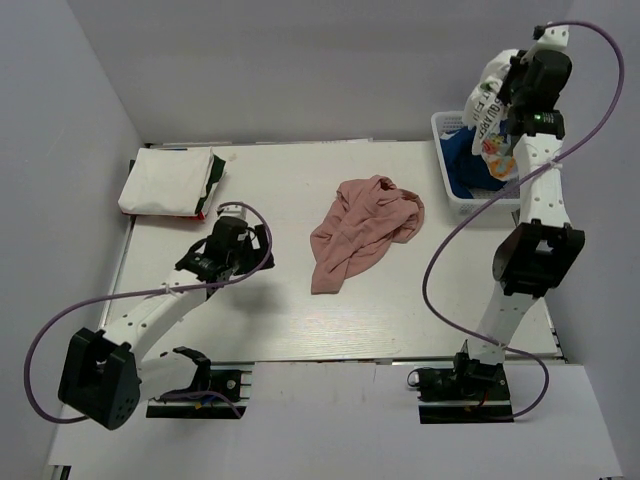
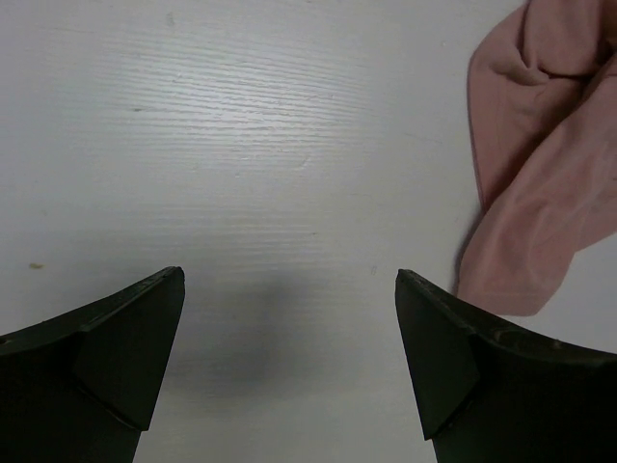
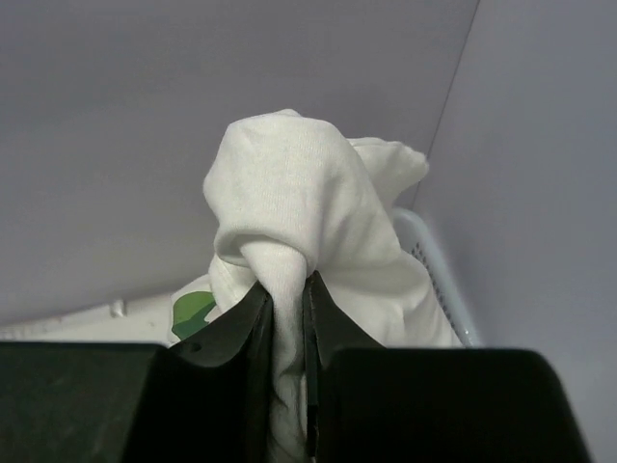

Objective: Fold and stack the t-shirts

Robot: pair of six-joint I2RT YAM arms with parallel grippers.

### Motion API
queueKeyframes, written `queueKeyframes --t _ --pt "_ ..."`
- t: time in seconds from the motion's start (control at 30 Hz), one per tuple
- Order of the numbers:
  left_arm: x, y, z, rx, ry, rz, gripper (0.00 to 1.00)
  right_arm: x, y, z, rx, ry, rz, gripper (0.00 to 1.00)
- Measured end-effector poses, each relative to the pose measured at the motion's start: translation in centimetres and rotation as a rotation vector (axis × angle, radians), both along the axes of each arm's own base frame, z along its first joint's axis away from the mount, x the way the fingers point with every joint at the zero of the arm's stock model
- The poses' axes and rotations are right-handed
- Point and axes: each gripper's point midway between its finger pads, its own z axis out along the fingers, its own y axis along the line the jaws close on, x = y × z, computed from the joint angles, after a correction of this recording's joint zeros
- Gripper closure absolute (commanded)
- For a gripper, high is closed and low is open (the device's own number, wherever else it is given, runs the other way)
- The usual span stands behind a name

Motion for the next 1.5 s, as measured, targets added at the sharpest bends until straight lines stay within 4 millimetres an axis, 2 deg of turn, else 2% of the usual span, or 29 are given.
queueKeyframes --t 0.13,0.17,0.2,0.23,0.27,0.3,0.37,0.47,0.53,0.6,0.67,0.77,0.8,0.87,0.93,1.0,1.03,1.1,1.17,1.23,1.27,1.33,1.37,1.4,1.43,1.47,1.5 --pt "0.9 -1.7 0.4 -0.031 0.001 -0.063 0.00 2.4 -1.9 -7.8 0.029 0.137 0.074 1.00" --pt "1.1 -2.1 0.4 -0.038 0.001 -0.076 0.00 2.5 -2.0 -9.9 0.042 0.178 0.085 0.78" --pt "1.2 -2.5 0.4 -0.048 0.003 -0.091 0.00 2.6 -2.0 -12.2 0.064 0.220 0.089 0.66" --pt "1.3 -2.8 0.4 -0.054 0.008 -0.104 0.00 2.5 -2.1 -14.3 0.096 0.261 0.082 0.58" --pt "1.5 -3.2 0.3 -0.061 0.016 -0.118 0.00 2.4 -2.3 -16.0 0.126 0.297 0.070 0.23" --pt "1.7 -3.9 0.1 -0.076 0.030 -0.142 0.00 2.1 -2.3 -17.6 0.157 0.332 0.063 0.10" --pt "1.9 -4.7 -0.1 -0.094 0.043 -0.170 0.00 1.0 -2.0 -20.3 0.188 0.399 0.063 0.10" --pt "2.1 -6.4 -1.0 -0.137 0.078 -0.233 0.00 -1.0 -0.9 -22.4 0.206 0.452 0.086 0.10" --pt "1.9 -7.7 -2.0 -0.157 0.116 -0.275 0.02 -2.2 0.2 -21.9 0.185 0.456 0.112 0.10" --pt "1.6 -9.0 -3.0 -0.170 0.152 -0.314 0.03 -3.5 2.4 -19.9 0.146 0.437 0.161 0.10" --pt "1.2 -10.2 -4.0 -0.179 0.184 -0.355 0.05 -4.4 5.7 -17.0 0.081 0.389 0.245 0.10" --pt "0.4 -12.3 -5.0 -0.189 0.228 -0.415 0.06 -5.6 12.5 -12.7 -0.005 0.315 0.453 0.10" --pt "0.4 -13.0 -5.2 -0.190 0.237 -0.433 0.07 -5.8 14.8 -11.9 -0.024 0.305 0.530 0.10" --pt "0.5 -14.3 -5.4 -0.195 0.248 -0.463 0.11 -5.9 18.5 -11.9 -0.048 0.314 0.645 0.10" --pt "0.7 -15.6 -5.6 -0.194 0.253 -0.487 0.16 -5.6 20.9 -13.6 -0.067 0.350 0.710 0.10" --pt "1.0 -16.8 -5.8 -0.192 0.257 -0.504 0.22 -5.2 22.5 -17.3 -0.076 0.430 0.745 0.10" --pt "1.0 -17.2 -6.0 -0.188 0.261 -0.509 0.34 -5.1 23.1 -19.6 -0.079 0.479 0.752 0.10" --pt "1.1 -17.7 -6.5 -0.169 0.277 -0.509 0.46 -5.0 24.1 -24.1 -0.081 0.579 0.758 0.10" --pt "1.2 -18.1 -7.1 -0.144 0.289 -0.509 0.68 -5.0 24.7 -28.4 -0.094 0.675 0.740 0.10" --pt "1.3 -18.1 -7.5 -0.123 0.300 -0.495 0.93 -4.6 25.2 -31.6 -0.109 0.740 0.717 0.10" --pt "1.3 -17.9 -7.6 -0.109 0.303 -0.487 1.00 -4.4 25.5 -32.7 -0.116 0.758 0.707 0.11" --pt "1.5 -17.5 -7.8 -0.083 0.305 -0.471 1.00 -4.1 25.9 -34.4 -0.128 0.785 0.685 0.19" --pt "1.6 -17.3 -7.8 -0.070 0.303 -0.459 1.00 -4.1 26.0 -35.0 -0.130 0.795 0.674 0.27" --pt "1.7 -17.0 -7.8 -0.059 0.301 -0.447 1.00 -4.2 26.1 -35.2 -0.130 0.798 0.670 0.67" --pt "1.9 -16.7 -7.8 -0.046 0.296 -0.432 1.00 -4.2 26.1 -35.4 -0.131 0.796 0.668 0.86" --pt "2.0 -16.4 -7.6 -0.032 0.289 -0.417 1.00 -4.1 26.2 -35.3 -0.124 0.790 0.668 1.00" --pt "2.2 -16.1 -7.4 -0.022 0.280 -0.404 1.00 -3.8 26.4 -35.2 -0.116 0.776 0.667 1.00"
